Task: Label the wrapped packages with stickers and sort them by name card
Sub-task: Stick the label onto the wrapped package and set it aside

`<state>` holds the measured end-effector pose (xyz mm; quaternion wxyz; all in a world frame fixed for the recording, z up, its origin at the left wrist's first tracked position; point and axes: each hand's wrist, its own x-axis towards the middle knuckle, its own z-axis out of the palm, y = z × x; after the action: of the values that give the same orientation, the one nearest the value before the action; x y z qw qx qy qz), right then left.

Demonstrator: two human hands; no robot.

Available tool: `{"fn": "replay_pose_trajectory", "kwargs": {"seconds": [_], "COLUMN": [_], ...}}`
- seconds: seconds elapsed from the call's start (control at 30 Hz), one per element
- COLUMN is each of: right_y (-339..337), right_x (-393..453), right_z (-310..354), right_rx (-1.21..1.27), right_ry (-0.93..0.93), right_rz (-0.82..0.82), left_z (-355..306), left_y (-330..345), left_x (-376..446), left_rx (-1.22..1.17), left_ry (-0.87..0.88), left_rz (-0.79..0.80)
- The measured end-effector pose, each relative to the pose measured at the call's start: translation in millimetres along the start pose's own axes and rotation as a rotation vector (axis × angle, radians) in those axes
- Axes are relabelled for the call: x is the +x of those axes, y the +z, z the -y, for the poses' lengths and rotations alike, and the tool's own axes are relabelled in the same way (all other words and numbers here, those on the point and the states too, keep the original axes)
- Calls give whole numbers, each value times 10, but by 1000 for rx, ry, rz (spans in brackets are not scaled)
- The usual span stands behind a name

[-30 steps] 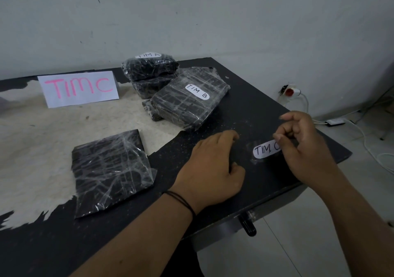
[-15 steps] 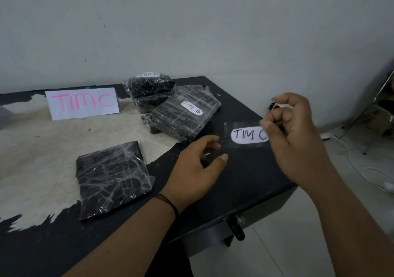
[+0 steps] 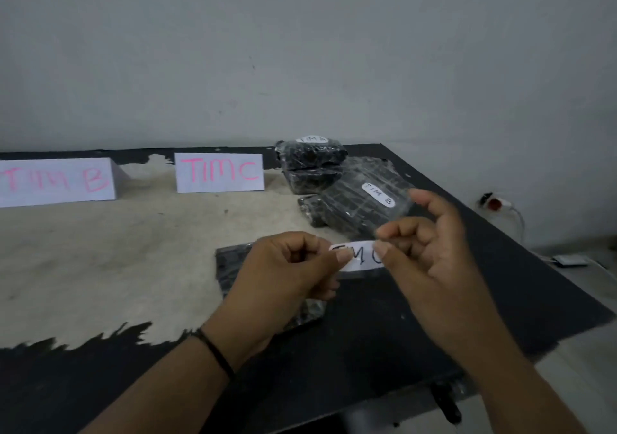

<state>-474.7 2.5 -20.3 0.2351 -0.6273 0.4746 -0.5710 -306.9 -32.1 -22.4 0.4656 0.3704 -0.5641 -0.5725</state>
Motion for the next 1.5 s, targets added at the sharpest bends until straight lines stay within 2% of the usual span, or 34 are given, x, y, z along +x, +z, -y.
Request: {"fn": "replay_pose_trajectory", "kwargs": {"seconds": [0.13, 0.23, 0.3, 0.37, 0.57, 0.7, 0.8, 0.87, 0.93, 1.0, 1.1, 1.2, 1.37, 1.5], "right_y": [550, 845, 921, 962, 1028, 1024, 968, 910, 888, 895, 916, 931, 950, 952], "right_x": [-44, -11, 75, 163, 329, 366, 349, 341, 326, 307, 280, 262, 259, 258], "right_z": [-44, -60, -103, -132, -179, -292, -349, -363, -357, -349, -364, -345, -315, -319], "right_rx": [-9, 41, 14, -8, 82, 182, 258, 291, 286, 244, 136, 47, -10, -39], "right_ry": [37, 134, 237, 334, 443, 496, 521, 543, 548, 571, 576, 565, 547, 538], "right_rz": [13, -53, -43, 41, 165, 114, 41, 36, 60, 79, 128, 159, 173, 175], "left_z": [-68, -40, -18, 3, 70, 83, 127, 193, 239, 263, 304, 262, 269, 330], "left_y": [-396, -687, -843, -938, -981, -989, -1050, -1073, -1075, -1055, -1054, -1047, -1053, -1060], "left_x": [-17, -14, -13, -15, -5, -7, 6, 15, 9, -13, -29, -50, -51, -27], "left_rx": [167, 234, 211, 161, 84, 31, 34, 180, 441, 713, 996, 992, 863, 887], "left_ry": [71, 65, 40, 10, -57, -91, -84, -47, 36, 69, 10, 41, 87, 130], "left_rz": [-128, -212, -256, -283, -289, -282, -334, -405, -455, -401, -251, -226, -332, -334]}}
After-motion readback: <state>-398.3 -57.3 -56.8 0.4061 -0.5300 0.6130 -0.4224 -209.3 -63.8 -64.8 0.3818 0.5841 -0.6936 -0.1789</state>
